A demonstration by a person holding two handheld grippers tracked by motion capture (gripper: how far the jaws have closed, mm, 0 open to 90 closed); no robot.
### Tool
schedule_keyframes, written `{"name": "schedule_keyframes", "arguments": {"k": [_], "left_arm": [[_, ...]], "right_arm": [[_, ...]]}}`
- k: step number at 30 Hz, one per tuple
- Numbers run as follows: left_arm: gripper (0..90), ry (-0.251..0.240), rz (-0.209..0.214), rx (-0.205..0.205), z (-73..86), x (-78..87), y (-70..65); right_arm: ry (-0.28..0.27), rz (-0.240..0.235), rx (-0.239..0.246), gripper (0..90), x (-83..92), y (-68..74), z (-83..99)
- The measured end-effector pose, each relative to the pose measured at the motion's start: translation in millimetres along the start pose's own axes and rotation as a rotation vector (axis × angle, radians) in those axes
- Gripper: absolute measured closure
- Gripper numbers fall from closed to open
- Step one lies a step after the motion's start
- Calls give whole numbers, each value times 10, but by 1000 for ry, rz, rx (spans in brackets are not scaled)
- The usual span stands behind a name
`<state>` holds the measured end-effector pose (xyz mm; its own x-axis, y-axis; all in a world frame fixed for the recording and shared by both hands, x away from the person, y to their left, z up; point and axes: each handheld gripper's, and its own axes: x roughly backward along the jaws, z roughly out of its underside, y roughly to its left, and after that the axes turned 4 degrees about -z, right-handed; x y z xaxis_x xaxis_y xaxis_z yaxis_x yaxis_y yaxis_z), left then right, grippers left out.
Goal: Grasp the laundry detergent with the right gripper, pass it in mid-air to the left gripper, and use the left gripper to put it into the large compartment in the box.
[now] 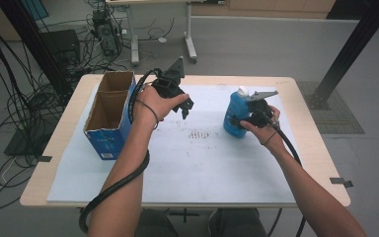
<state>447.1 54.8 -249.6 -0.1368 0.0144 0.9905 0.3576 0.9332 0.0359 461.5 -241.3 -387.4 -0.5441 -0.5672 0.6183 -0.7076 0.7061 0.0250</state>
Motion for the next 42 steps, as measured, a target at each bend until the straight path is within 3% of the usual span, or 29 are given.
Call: {"name": "schedule_keyframes", "arguments": {"k": [15,24,42], "left_arm": [[64,0,1,2,12,-2,3],[64,-3,-1,9,32,3,24],[64,-3,-3,9,39,5,26]], "right_arm": [[-19,-17,-6,271,-12,2,6],[-46,-34,20,383,-29,54,11],[-70,-37,18,420,-19,51,76]]}}
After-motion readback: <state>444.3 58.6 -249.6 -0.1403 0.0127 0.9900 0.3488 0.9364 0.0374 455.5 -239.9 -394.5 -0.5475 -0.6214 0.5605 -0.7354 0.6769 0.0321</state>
